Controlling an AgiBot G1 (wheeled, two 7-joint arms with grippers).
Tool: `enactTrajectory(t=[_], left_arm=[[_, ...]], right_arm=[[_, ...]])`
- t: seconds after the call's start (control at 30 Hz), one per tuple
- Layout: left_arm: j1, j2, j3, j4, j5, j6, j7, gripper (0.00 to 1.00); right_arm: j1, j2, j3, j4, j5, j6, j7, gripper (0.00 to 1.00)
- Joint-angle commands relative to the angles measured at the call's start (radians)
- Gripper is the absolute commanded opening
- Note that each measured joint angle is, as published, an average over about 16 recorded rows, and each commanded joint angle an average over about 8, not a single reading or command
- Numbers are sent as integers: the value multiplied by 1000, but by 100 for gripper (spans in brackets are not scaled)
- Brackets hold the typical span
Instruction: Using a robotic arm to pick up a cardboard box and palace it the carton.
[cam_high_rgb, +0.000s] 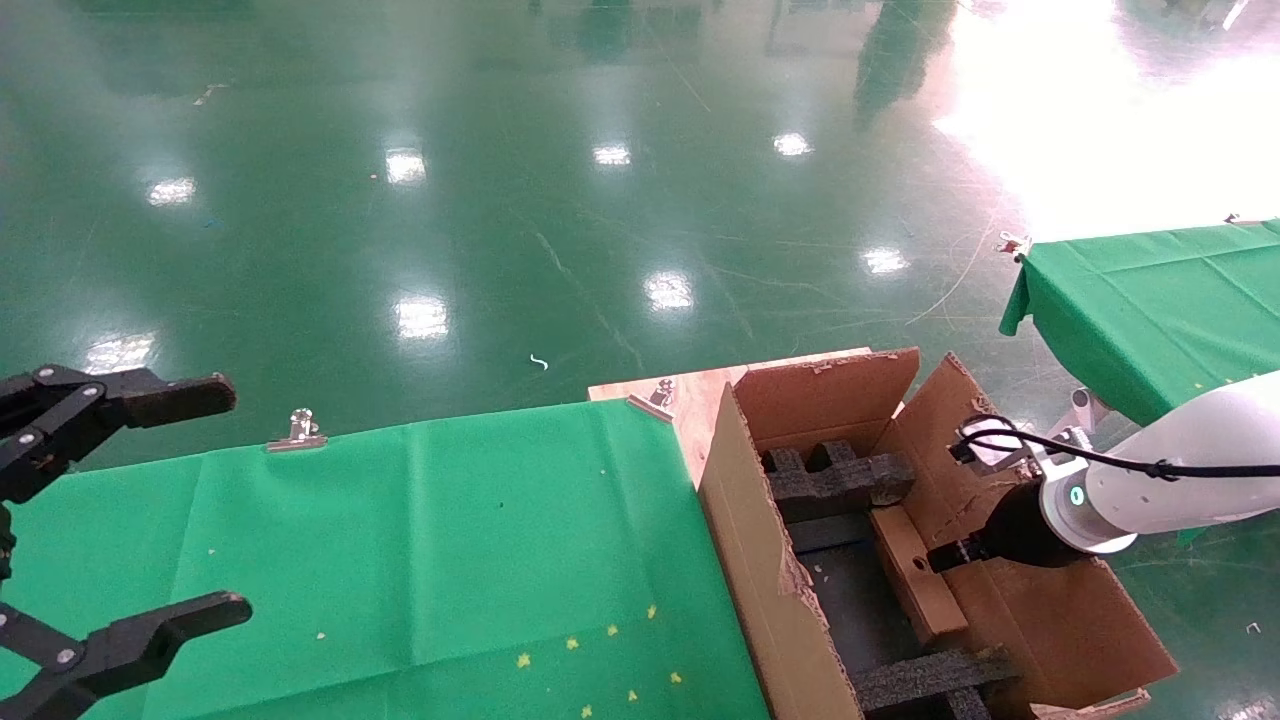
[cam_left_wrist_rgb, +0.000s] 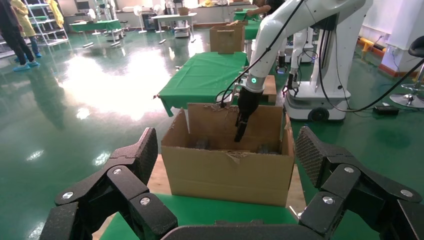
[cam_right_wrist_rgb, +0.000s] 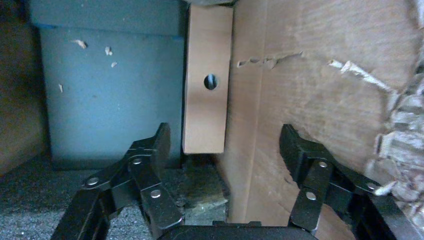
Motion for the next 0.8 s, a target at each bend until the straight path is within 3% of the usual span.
enactTrajectory(t=[0.03, 0.5, 0.8], left_arm=[[0, 0, 0, 0, 0, 0, 0, 100], [0, 0, 0, 0, 0, 0, 0, 100], [0, 0, 0, 0, 0, 0, 0, 100]], right_arm=[[6, 6, -1, 7, -6, 0, 5, 100], [271, 33, 99, 151, -15, 1, 19, 100], [423, 90, 200, 367, 106, -54, -43, 100]])
